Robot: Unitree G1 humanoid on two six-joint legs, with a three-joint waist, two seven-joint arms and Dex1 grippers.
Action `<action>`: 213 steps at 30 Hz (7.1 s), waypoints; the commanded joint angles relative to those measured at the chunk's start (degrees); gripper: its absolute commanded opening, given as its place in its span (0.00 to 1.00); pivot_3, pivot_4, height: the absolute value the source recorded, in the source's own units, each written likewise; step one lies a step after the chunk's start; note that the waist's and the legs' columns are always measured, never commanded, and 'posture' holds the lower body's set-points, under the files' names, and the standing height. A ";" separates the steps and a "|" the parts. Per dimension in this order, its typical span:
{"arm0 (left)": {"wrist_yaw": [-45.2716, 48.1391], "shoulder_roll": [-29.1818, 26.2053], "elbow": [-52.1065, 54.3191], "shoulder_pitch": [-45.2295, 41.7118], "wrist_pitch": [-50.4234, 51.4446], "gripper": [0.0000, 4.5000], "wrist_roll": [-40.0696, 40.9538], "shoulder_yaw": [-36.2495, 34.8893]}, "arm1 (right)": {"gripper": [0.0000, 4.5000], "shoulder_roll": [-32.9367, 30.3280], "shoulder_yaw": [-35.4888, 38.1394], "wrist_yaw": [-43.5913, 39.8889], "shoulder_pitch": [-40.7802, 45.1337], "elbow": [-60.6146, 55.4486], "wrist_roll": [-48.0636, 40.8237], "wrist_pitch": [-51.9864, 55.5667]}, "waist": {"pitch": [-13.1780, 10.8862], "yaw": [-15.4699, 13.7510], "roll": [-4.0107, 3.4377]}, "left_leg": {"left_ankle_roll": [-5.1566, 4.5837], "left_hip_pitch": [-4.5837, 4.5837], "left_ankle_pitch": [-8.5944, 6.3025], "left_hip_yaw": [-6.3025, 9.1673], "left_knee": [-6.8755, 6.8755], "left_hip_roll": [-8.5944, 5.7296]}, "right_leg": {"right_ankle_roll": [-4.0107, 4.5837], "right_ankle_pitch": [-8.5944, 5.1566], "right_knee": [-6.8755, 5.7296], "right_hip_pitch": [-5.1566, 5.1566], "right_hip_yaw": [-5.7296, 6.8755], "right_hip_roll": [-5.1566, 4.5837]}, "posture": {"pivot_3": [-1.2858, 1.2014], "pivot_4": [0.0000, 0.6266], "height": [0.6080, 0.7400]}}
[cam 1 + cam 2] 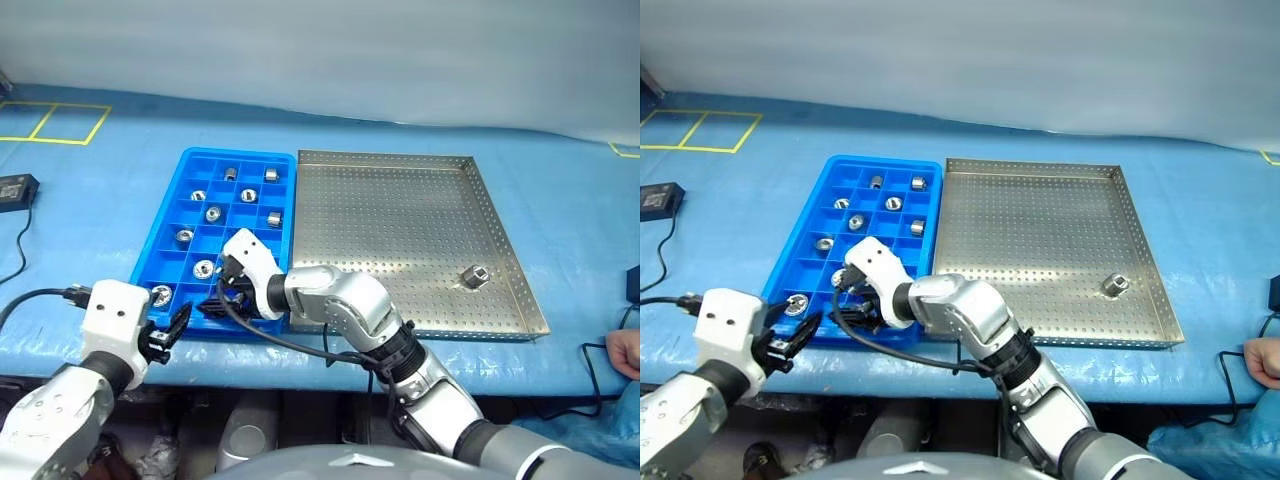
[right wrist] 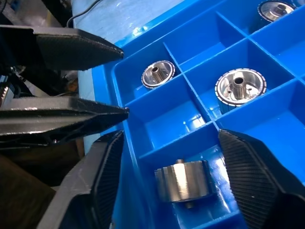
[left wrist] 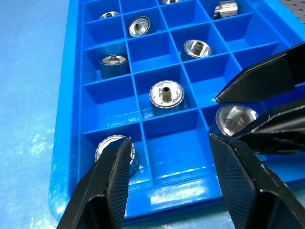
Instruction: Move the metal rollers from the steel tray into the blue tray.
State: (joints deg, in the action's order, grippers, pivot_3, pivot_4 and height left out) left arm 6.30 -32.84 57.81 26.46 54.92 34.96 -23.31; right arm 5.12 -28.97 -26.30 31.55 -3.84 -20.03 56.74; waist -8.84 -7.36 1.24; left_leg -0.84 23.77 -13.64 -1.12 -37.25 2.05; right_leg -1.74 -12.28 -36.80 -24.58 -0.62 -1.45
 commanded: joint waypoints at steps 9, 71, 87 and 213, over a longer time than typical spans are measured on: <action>2.48 4.90 -8.39 -22.00 -1.10 0.63 -1.31 19.31 | 0.86 -6.59 19.11 14.82 -6.12 -15.89 5.76 1.00 | 0.04 0.48 0.06 | 0.10 0.02 0.11 -0.04 -0.08 -0.36 | -0.08 0.05 0.00 0.10 0.03 -0.04 | 0.58 0.24 1.00; 15.77 7.56 -22.86 -32.74 -7.89 0.63 -11.12 29.77 | 0.86 -2.88 30.59 24.26 -13.22 -20.47 8.76 6.94 | 0.08 10.74 -0.20 | -0.05 -0.03 0.18 -0.11 -0.07 -0.43 | -0.52 0.48 -0.15 0.05 -0.55 0.12 | 0.51 0.24 1.00; 15.35 7.41 -22.14 -32.16 -7.48 0.63 -11.17 29.54 | 0.86 -9.13 22.28 20.81 -16.21 -18.72 7.68 10.01 | 0.10 9.28 -0.16 | -0.08 -0.07 0.20 -0.10 -0.18 -0.44 | -0.62 0.38 -0.13 0.13 -0.52 0.11 | 0.52 0.24 1.00; 13.37 6.30 -19.21 -31.17 -4.40 0.63 -10.21 25.15 | 0.38 3.65 31.96 28.49 -4.16 1.66 8.98 -10.47 | 0.09 8.76 -0.14 | -0.12 0.03 0.23 -0.10 -0.20 -0.42 | -0.37 0.60 -0.13 0.07 -0.45 0.08 | 0.53 0.24 1.00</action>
State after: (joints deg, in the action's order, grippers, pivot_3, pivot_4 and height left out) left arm 19.14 -25.68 36.09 -4.63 51.79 24.82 3.86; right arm 8.74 4.22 3.83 26.04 2.75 -9.52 45.90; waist -8.75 1.41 1.10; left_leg -0.97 23.79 -13.41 -1.22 -37.45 1.64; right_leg -2.11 -11.69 -36.93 -24.52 -1.07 -1.37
